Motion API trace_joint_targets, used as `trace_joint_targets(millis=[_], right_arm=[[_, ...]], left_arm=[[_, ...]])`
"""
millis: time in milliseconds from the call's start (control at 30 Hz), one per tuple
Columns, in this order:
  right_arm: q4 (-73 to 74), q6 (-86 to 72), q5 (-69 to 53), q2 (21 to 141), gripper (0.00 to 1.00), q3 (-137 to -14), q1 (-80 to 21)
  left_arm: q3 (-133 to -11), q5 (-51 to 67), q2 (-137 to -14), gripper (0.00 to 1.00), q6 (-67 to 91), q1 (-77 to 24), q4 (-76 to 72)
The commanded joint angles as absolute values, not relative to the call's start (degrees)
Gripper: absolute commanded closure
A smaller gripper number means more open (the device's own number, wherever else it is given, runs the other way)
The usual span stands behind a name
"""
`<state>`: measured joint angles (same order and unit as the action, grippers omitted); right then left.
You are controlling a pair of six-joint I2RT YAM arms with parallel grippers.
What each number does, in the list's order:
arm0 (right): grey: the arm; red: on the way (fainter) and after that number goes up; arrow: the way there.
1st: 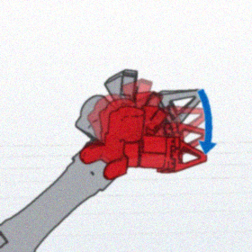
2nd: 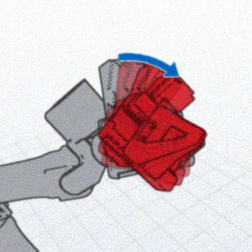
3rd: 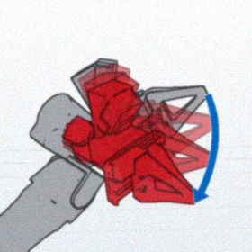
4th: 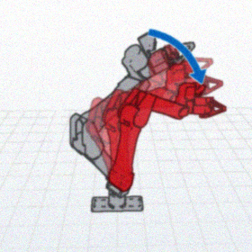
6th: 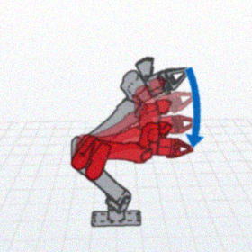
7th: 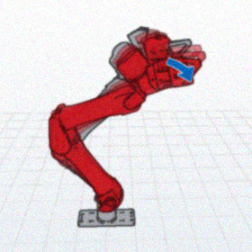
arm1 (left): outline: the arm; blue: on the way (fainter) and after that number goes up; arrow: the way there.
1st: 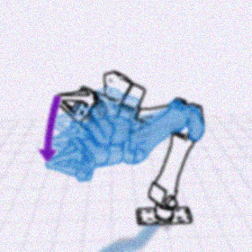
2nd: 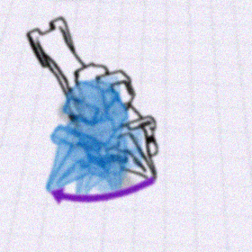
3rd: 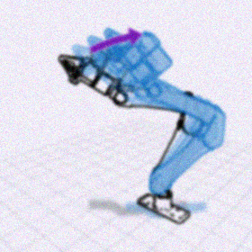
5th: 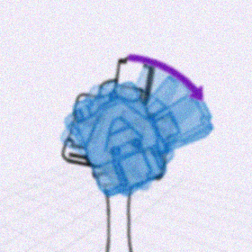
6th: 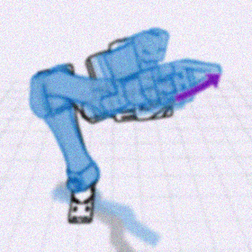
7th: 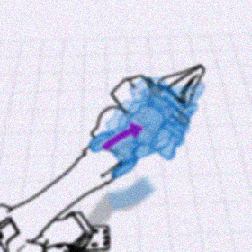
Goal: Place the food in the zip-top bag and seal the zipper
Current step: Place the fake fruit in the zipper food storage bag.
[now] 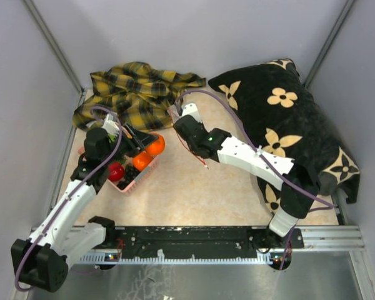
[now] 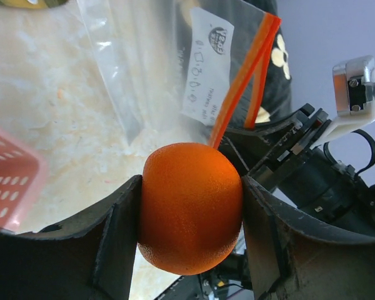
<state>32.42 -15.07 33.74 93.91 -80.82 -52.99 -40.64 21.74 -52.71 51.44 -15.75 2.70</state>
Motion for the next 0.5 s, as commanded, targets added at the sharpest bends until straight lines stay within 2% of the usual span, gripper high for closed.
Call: trace_joint_targets(millis=[0,467], right_arm=[[30.88,-19.22,36.57,96.14,1.0,-84.32,-54.4],[29.13,-23.28,35.3,97.08,1.0,-84.45,-55.83]], left_arm=[[-37.37,24.53,-52.63,0.54,57.98,-17.22,-9.26],[-34.92,18.32,-57.57,0.55,63.39,-22.91,-21.29]])
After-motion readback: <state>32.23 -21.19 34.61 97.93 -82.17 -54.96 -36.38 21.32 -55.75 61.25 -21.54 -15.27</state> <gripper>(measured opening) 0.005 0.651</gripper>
